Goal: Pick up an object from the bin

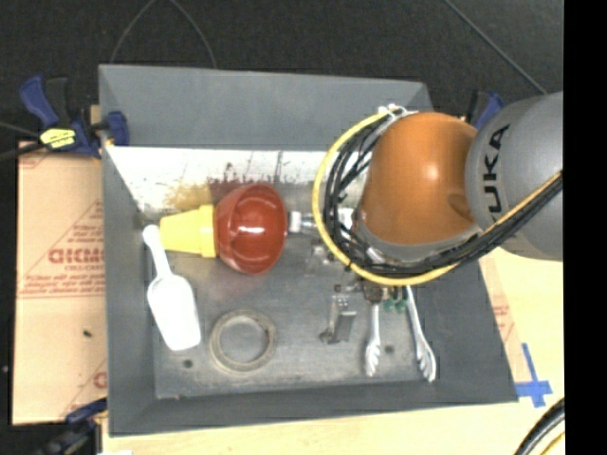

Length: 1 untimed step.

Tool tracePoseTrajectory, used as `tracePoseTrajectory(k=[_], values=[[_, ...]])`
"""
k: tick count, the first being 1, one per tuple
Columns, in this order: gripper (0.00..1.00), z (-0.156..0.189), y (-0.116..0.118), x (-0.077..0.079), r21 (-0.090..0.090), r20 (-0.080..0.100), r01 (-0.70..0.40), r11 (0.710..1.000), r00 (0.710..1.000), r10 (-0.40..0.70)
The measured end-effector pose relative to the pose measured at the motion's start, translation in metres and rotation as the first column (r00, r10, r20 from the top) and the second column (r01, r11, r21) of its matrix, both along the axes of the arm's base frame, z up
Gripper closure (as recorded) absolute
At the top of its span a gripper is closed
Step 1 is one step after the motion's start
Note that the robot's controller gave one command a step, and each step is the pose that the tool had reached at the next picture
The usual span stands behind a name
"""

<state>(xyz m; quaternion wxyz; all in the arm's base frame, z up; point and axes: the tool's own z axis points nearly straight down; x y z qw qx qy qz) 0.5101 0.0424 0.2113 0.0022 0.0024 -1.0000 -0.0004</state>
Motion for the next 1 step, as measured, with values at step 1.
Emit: tracePoseTrajectory(k=[1], values=[[0.00, 0.0032, -0.0001, 0.0016, 0.000, 0.007, 0.002, 1.000, 1.000, -0.002]])
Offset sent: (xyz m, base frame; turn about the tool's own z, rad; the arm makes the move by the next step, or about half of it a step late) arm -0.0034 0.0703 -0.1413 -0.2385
